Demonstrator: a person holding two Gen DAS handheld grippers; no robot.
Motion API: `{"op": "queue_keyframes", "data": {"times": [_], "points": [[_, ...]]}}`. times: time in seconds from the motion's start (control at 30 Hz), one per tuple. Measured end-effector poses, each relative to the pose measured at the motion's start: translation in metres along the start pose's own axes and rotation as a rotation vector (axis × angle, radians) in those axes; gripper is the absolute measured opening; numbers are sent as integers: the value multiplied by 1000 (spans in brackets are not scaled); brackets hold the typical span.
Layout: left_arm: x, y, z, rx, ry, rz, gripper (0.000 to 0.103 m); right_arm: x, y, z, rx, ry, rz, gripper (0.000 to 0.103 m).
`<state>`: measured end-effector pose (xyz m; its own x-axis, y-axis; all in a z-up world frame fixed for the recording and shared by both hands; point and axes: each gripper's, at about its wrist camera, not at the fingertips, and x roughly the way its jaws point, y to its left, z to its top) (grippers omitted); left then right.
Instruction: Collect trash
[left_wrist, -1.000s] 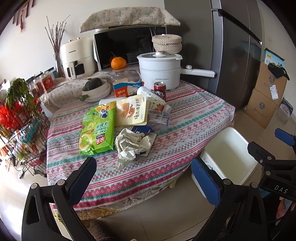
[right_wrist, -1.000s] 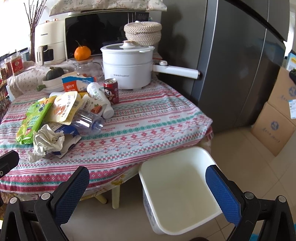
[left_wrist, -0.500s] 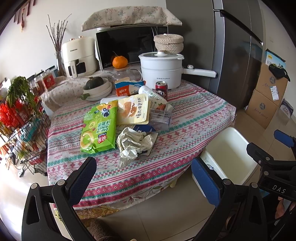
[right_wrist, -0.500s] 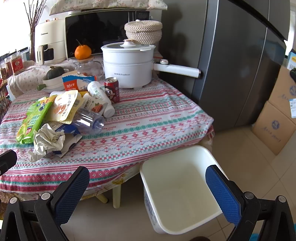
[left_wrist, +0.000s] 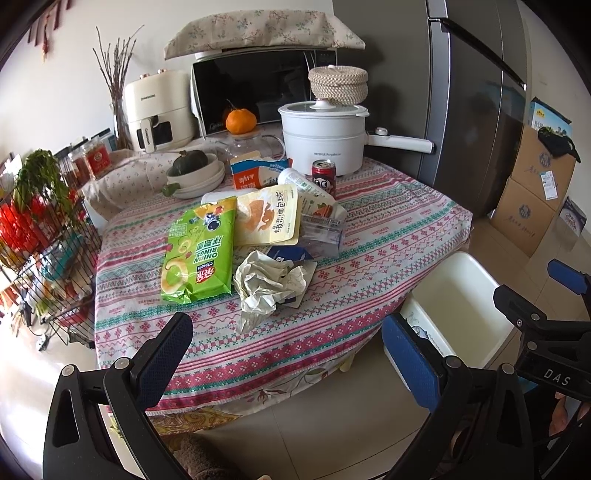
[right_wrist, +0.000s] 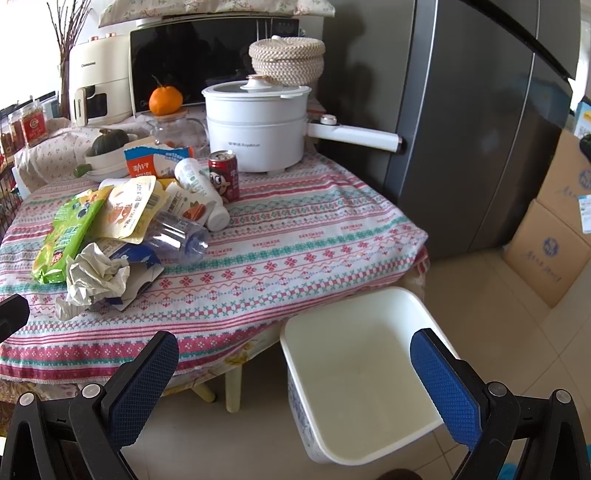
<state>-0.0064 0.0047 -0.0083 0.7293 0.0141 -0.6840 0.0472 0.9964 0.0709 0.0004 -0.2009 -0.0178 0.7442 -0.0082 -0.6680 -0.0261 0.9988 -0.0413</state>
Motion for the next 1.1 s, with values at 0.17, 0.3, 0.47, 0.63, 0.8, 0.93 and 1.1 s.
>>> {"op": "queue_keyframes", "data": {"times": [0.17,0.3,0.47,0.63,0.8,0.93,1.1], "points": [[1,2,-2,-3,1,0,103,0,0,1,1,1,0,103],[2,4,-3,-8,8,-3,103,0,0,1,0,1,-1,103],[2,10,1,-36,26,-29,103,2,1,-2,-3,9,3,103],[-1,15,5,-46,19,-46,103,1,2,0,0,17,7,103],[-4,20,9,-43,5,-48,103,-3,3,6,1,18,19,103],[-5,33,19,-37,-9,-33,103,-5,8,15,-28,17,28,103],[7,65,38,-68,19,-35,103,-6,16,32,-83,31,50,103]]}}
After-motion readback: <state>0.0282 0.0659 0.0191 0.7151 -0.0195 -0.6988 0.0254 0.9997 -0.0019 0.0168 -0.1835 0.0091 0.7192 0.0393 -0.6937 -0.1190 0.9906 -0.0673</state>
